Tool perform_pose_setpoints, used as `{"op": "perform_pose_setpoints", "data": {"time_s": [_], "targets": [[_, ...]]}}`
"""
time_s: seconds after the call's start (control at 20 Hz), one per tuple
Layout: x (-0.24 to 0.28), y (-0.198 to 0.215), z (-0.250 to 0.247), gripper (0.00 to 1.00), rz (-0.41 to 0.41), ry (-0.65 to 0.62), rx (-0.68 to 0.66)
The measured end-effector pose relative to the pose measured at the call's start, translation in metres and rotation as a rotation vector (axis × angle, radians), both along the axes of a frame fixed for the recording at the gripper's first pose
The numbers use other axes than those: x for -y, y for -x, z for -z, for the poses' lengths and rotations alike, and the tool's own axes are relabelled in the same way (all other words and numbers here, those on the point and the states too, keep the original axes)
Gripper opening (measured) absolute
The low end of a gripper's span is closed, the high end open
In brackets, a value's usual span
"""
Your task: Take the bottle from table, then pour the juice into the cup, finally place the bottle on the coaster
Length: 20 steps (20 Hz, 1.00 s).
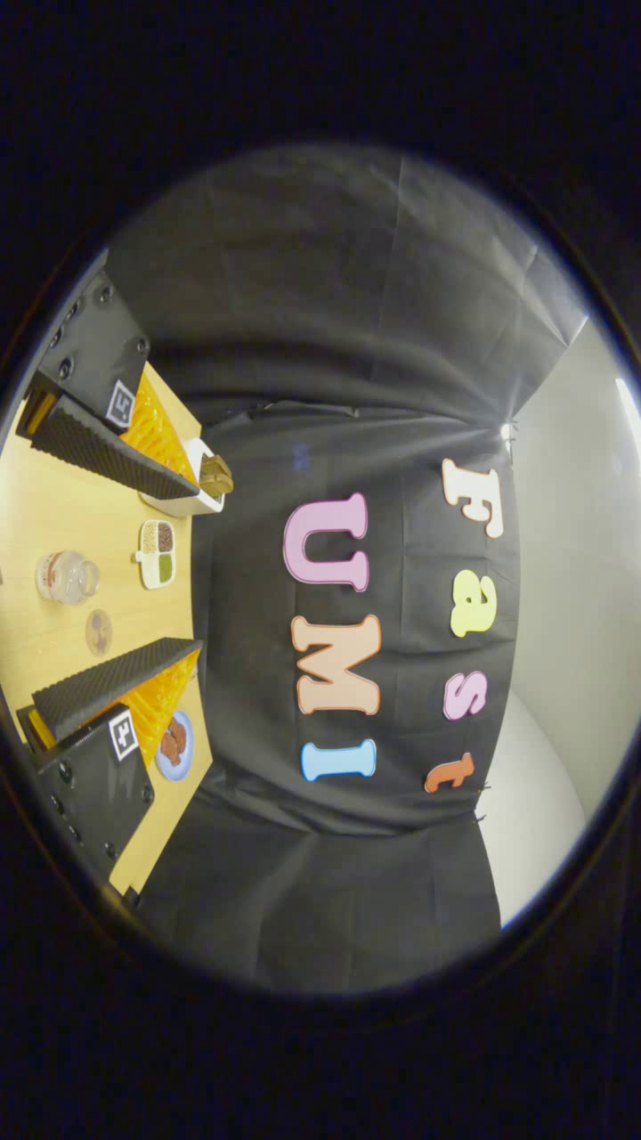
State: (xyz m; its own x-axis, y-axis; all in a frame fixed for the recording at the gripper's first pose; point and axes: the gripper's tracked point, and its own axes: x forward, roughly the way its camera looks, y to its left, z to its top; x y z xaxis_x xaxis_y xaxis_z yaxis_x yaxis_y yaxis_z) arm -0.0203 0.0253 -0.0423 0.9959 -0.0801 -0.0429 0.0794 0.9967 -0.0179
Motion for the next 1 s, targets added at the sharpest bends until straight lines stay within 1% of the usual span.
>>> {"op": "perform_pose_setpoints", "data": {"time_s": [0.15, 0.3, 0.55, 0.7, 0.8, 1.0], "targets": [[0.0, 0.006, 0.02, 0.98, 0.053, 0.016, -0.034], [-0.01, 0.006, 0.04, 0.98, 0.065, 0.016, -0.048], [-0.017, 0.011, 0.095, 0.98, 0.142, 0.013, -0.102], [-0.029, 0.012, 0.118, 0.98, 0.153, 0.016, -0.109], [-0.035, 0.011, 0.131, 0.98, 0.158, 0.002, -0.109], [-0.032, 0.016, 0.15, 0.98, 0.209, -0.063, -0.076]]}}
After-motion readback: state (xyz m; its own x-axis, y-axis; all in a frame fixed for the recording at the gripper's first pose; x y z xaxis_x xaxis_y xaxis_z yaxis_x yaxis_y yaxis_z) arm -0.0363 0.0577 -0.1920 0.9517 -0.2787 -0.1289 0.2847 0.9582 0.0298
